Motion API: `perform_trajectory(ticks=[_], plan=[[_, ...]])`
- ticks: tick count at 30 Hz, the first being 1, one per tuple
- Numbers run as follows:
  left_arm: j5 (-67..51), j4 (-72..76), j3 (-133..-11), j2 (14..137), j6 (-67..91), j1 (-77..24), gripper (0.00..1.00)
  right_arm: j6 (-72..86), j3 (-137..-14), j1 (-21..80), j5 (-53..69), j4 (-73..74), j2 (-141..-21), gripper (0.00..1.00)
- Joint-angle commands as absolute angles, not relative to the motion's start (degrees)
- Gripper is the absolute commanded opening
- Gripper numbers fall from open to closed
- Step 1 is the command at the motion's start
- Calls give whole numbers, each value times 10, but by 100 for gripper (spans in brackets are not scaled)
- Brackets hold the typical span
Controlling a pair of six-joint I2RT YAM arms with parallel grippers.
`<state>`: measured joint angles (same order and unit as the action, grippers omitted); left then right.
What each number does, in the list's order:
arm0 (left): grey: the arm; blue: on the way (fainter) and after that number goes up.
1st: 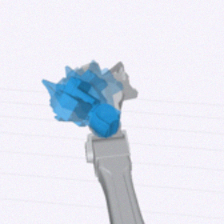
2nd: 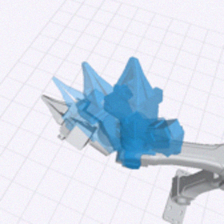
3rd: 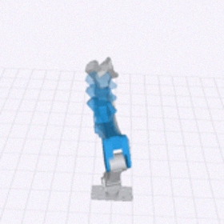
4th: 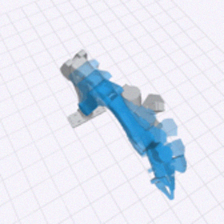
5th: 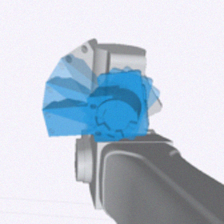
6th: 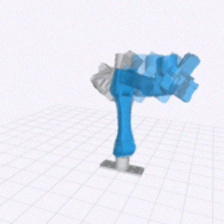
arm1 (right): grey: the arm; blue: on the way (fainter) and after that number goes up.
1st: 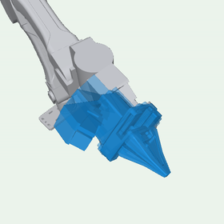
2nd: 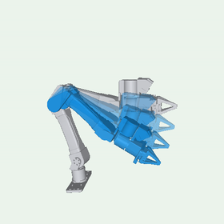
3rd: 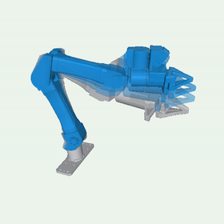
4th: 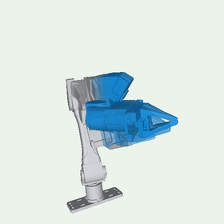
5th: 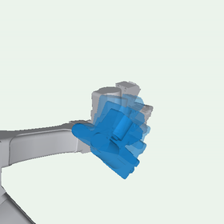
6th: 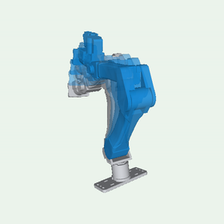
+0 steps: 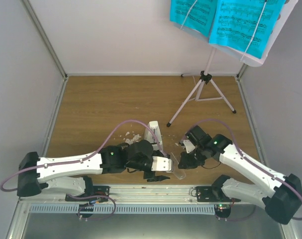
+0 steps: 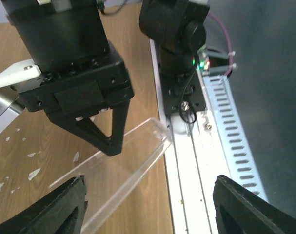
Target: Pack up the instrument practice props
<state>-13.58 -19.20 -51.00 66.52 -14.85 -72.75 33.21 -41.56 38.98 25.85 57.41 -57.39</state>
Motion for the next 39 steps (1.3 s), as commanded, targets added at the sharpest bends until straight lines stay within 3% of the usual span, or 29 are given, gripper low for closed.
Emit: perform_trajectory(ticks=[1,7,12,20,27,39], plan=[[-98,-191,-511,682,-221,-736,69,315,-459,441,261,627,-594,0],[-100,-206,-508,707,-227,-737,64,293,-494,482,248,653,-623,1],[-103,-232,-520,747,-213,-737,52,273,-516,484,242,672,-636,1],[-91,-232,-513,753,-204,-737,50,249,-527,484,238,682,-646,1],[-124,-246,-524,774,-191,-737,38,245,-543,484,208,698,-652,0],[-172,-229,-522,782,-170,-737,29,232,-560,485,175,717,-665,0]])
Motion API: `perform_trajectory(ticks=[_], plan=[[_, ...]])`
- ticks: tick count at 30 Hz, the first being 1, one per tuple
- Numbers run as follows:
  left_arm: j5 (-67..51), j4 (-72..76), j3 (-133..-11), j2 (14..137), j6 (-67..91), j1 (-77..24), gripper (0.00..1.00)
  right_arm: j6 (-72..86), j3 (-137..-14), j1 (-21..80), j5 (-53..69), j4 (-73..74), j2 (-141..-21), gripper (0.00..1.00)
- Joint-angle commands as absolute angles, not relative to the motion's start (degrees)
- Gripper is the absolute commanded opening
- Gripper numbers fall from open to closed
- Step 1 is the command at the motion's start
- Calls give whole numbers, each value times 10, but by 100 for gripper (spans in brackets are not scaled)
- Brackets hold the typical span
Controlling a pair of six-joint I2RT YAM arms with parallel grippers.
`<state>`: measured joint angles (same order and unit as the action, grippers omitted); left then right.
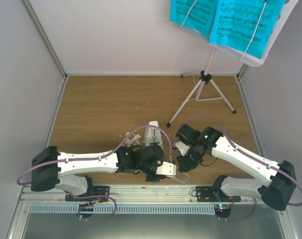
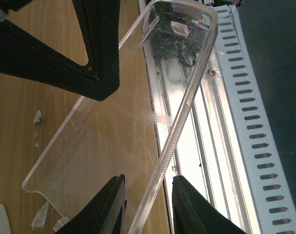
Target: Pack up the instrument practice props
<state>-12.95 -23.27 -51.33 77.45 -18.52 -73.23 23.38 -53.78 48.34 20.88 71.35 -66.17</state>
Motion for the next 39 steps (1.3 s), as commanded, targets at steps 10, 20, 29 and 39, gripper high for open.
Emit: perform_trajectory(ticks=[10,20,29,39], plan=[[-187,-211,-518,784,-159,-737,20,220,-572,487,172,719,-675,0],[-201,-209,-522,801,-156,-737,6,203,-577,492,195,712,-673,0],[-208,-200,-515,802,-135,-737,0,200,-591,493,209,696,-656,53],[-188,-40,-389,688,72,-727,0,281,-569,350,159,579,-554,94]])
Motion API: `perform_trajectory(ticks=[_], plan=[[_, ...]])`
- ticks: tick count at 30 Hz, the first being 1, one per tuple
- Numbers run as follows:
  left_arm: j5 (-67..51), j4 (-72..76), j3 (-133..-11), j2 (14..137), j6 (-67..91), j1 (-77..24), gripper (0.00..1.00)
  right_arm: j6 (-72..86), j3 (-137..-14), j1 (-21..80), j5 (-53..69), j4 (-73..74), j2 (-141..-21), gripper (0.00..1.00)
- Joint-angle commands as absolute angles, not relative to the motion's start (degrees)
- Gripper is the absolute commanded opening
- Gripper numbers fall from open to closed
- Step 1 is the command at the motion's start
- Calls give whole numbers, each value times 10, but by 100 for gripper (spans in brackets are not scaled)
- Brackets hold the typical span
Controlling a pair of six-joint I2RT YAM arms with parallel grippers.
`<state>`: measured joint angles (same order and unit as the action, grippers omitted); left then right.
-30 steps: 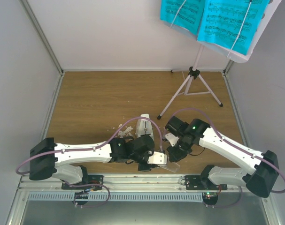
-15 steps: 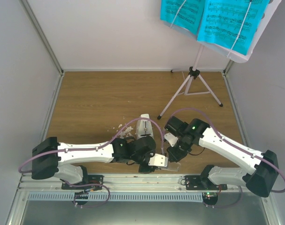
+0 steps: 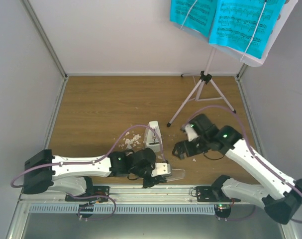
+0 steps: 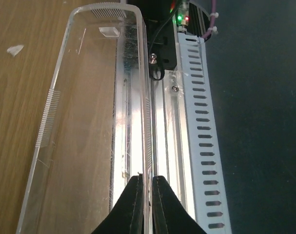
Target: Pack up the instrument practice props
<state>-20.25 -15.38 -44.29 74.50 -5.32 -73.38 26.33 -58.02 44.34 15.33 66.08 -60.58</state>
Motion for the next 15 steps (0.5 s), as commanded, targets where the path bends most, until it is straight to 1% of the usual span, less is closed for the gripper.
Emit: perform_trajectory(ticks=[1,3,5,9,15], plan=[[-175,-15,-369,672,97,-721,0,269,-565,316,174,561,-545,95],[-159,51,-332,640,156,-706,0,257,-560,263,199,524,-536,97],[-145,121,-306,610,209,-691,0,267,-545,232,235,468,-531,98],[-138,213,-288,575,307,-636,0,318,-500,197,327,299,-500,100],[-261,359,-249,531,461,-544,0,326,-489,196,369,161,-436,99]])
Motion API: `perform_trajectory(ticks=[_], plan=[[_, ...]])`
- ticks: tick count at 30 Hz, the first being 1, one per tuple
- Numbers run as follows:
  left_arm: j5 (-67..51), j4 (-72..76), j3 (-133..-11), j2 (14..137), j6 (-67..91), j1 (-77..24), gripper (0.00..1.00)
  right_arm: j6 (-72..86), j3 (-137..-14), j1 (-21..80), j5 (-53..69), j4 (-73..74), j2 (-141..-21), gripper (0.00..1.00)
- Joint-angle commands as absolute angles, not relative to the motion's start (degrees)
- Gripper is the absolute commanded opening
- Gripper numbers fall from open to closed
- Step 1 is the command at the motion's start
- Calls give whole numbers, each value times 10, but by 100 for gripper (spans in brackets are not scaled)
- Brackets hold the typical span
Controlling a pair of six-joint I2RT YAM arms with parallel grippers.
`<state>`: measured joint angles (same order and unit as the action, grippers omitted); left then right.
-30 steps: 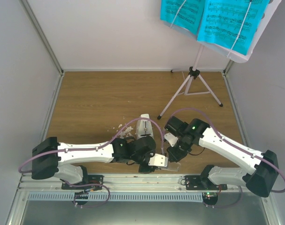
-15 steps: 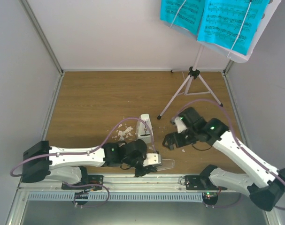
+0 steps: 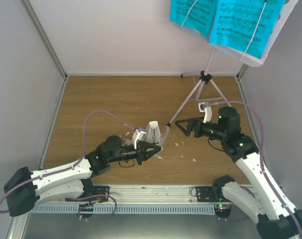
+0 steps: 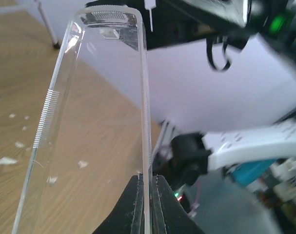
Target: Pack up the instrument practice props
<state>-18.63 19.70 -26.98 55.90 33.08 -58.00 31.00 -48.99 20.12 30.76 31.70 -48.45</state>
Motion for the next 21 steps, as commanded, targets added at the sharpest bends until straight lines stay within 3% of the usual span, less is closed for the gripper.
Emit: perform_trajectory(ticks=[1,6,21], plan=[[-277,366,-251,526,475,-535,0,336,-481,195,383,129,-422,100],[-340,380,-273,510,527,-503,0,377,-450,212,435,23,-400,100],[-355,427,-273,489,512,-495,0,397,-501,423,275,54,-459,99]])
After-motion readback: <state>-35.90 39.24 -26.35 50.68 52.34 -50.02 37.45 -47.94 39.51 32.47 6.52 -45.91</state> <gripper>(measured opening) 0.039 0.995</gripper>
